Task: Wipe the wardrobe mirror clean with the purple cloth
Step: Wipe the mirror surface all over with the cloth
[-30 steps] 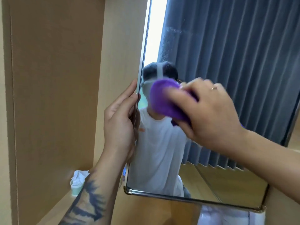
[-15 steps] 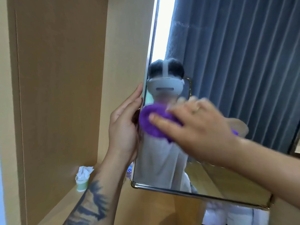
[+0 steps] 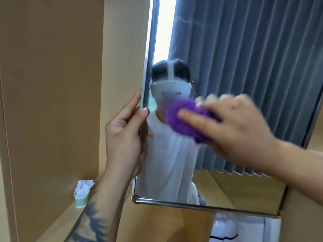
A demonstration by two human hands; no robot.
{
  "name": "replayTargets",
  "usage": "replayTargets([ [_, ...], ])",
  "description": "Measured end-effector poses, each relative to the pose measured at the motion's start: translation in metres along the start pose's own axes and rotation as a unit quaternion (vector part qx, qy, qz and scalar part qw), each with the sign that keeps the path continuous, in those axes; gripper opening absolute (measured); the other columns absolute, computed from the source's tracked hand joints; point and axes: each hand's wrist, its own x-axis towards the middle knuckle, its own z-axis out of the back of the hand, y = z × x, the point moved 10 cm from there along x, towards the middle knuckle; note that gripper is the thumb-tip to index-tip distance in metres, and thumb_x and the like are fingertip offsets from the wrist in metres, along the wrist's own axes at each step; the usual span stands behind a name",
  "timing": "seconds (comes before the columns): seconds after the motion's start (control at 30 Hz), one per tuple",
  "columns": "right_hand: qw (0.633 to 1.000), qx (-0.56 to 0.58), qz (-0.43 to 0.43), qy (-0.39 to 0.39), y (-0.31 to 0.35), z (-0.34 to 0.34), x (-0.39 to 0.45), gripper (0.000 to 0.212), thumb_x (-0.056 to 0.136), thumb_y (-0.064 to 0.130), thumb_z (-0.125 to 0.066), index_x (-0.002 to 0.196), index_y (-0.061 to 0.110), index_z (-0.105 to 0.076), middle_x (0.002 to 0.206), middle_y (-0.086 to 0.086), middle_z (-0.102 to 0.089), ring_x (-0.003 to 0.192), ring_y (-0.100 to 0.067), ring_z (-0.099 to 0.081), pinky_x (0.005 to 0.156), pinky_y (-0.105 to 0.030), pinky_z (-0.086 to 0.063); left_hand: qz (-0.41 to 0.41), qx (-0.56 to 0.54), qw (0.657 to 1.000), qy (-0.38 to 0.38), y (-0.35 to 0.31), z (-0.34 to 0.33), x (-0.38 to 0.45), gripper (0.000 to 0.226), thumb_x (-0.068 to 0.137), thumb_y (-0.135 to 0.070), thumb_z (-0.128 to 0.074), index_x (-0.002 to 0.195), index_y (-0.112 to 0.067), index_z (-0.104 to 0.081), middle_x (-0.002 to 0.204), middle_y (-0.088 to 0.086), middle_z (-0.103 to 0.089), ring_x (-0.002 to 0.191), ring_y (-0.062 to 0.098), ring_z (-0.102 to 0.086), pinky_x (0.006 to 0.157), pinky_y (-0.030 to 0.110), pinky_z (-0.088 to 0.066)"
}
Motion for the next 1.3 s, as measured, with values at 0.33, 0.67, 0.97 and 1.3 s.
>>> replayTargets([
  [0.33,0.996,0.016,0.060,0.067,0.064,-0.016,-0.058,0.042,0.096,0.018,-0.065,0.137,0.024,-0.068,0.108,-0.014,-0.074,0.074,-0.031,-0.065,0.066,-0.043,-0.054,-0.039,0.056,0.998,-0.016,0.001,0.002,-0.001,0.046,0.094,-0.013,-0.071,0.130,-0.042,-0.071,0.084,0.010,-0.050,0.078,0.030,-0.038,0.065,0.030,-0.042],
  [0.67,0.991,0.083,-0.036,0.096,0.026,-0.008,-0.067,0.026,0.100,0.038,-0.065,0.126,0.034,-0.067,0.102,-0.007,-0.075,0.073,-0.027,-0.065,0.066,-0.046,-0.056,-0.060,0.092,0.994,-0.020,-0.001,0.006,0.000,0.044,0.091,-0.021,-0.072,0.123,-0.052,-0.072,0.091,-0.006,-0.073,0.088,0.019,-0.059,0.092,0.045,-0.052],
  [0.97,0.997,-0.031,-0.068,0.026,-0.073,0.019,-0.048,0.062,0.096,0.044,-0.068,0.150,0.015,-0.055,0.125,-0.025,-0.061,0.091,-0.042,-0.063,0.073,-0.052,-0.047,-0.042,0.046,0.998,-0.021,0.005,0.011,0.001,0.040,0.092,-0.026,-0.073,0.128,-0.043,-0.073,0.092,0.001,-0.054,0.092,0.025,-0.045,0.088,0.045,-0.043],
  [1.3,0.983,0.011,0.146,0.107,0.024,0.010,-0.113,0.040,0.102,0.023,-0.060,0.141,0.028,-0.060,0.121,-0.008,-0.071,0.086,-0.027,-0.065,0.076,-0.041,-0.052,-0.074,0.078,0.994,-0.030,-0.008,0.004,-0.005,0.037,0.102,-0.008,-0.062,0.123,-0.038,-0.070,0.071,-0.018,-0.066,0.058,-0.006,-0.057,0.057,0.004,-0.046],
])
